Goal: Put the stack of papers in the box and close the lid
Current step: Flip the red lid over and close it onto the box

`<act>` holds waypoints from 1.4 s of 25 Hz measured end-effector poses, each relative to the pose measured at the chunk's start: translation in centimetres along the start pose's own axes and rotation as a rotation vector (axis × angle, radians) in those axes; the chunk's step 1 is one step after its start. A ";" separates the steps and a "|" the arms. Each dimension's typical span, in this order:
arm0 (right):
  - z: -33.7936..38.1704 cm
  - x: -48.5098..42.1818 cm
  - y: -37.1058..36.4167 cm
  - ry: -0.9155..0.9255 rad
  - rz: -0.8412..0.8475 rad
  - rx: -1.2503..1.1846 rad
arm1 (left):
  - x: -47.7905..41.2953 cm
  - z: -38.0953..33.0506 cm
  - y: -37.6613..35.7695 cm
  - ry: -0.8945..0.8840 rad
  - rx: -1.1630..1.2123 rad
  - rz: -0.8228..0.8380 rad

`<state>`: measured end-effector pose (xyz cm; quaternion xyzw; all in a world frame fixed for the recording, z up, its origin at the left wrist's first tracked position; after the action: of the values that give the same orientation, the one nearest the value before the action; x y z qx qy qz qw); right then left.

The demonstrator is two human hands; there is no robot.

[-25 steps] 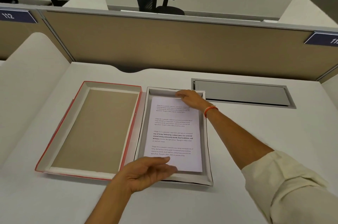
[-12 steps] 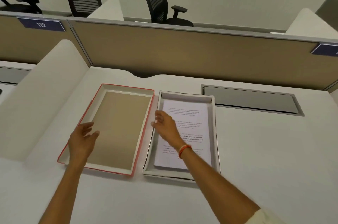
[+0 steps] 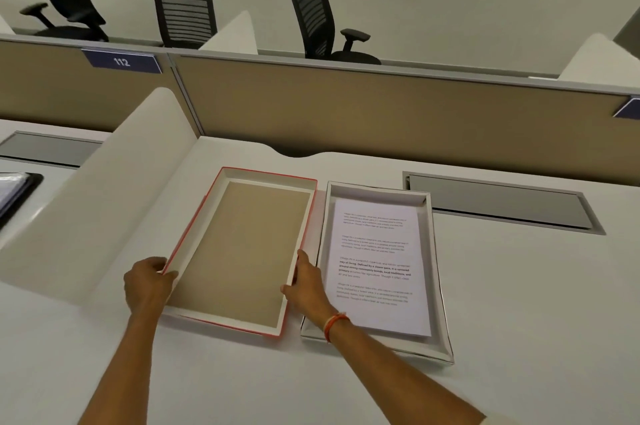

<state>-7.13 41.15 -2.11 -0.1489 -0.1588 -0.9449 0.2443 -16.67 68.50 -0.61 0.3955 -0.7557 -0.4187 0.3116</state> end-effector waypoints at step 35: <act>16.6 6.2 11.9 0.085 0.311 -0.773 | 7.8 -9.9 4.5 -0.007 0.509 0.642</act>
<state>-2.93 34.93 17.89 -0.2128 0.2424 -0.8920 0.3166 -14.10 59.47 9.00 0.2022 -0.9214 -0.1014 0.3161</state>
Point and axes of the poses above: each hand's wrist, its own x-axis away from the middle knuckle, its own y-axis out of the back of the hand, z = x × y, the point moved 1 cm from there along -x, towards the middle knuckle, and after that the axes turned 8 degrees about -x, right-handed, at the moved point
